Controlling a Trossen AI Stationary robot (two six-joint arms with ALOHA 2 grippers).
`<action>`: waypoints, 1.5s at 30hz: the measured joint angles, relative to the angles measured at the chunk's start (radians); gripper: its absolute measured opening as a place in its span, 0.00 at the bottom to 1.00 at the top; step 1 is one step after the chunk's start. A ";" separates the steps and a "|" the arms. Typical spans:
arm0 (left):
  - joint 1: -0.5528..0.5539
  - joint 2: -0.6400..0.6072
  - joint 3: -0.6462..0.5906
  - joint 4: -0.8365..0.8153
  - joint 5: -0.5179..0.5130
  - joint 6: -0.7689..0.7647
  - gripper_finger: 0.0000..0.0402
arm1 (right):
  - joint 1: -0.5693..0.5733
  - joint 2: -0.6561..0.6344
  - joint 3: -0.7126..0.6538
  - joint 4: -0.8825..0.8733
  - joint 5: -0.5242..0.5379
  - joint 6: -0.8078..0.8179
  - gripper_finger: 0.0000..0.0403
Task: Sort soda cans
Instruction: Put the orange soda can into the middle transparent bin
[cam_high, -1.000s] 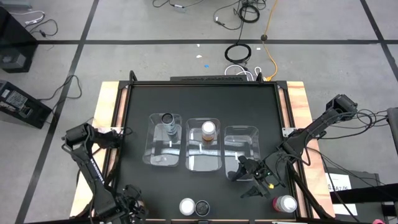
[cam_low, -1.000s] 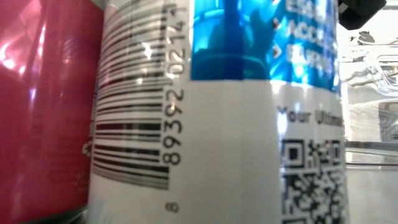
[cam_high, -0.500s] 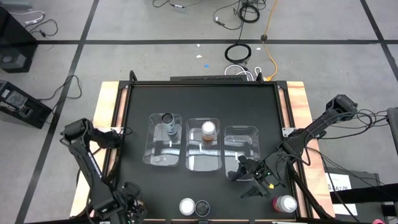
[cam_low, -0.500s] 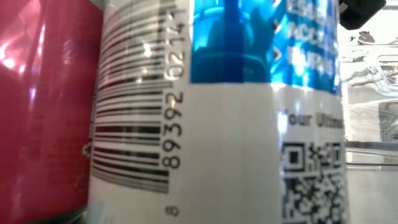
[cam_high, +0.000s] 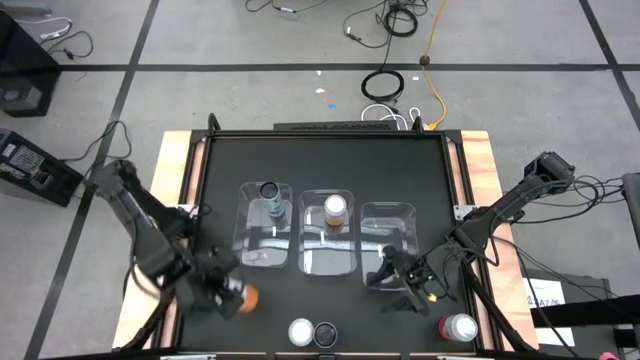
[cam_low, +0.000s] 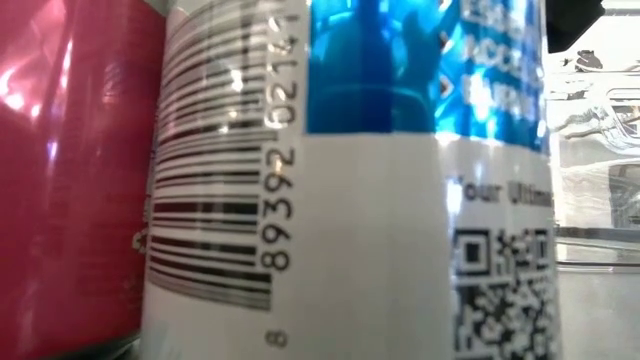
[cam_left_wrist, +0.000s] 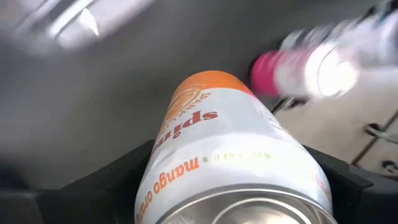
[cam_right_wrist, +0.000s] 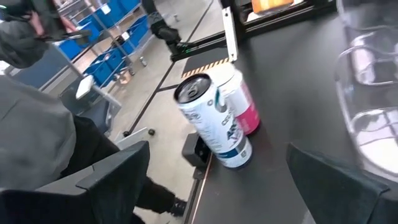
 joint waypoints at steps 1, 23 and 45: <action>0.031 -0.020 0.000 0.000 -0.003 0.049 0.80 | 0.000 0.000 0.000 0.001 0.015 0.000 0.92; 0.772 0.115 0.309 0.006 0.150 1.285 0.79 | -0.002 0.000 0.000 0.013 0.254 0.115 0.92; 0.839 0.564 0.509 -0.104 0.232 1.627 0.79 | -0.002 0.000 0.000 0.015 0.304 0.151 0.92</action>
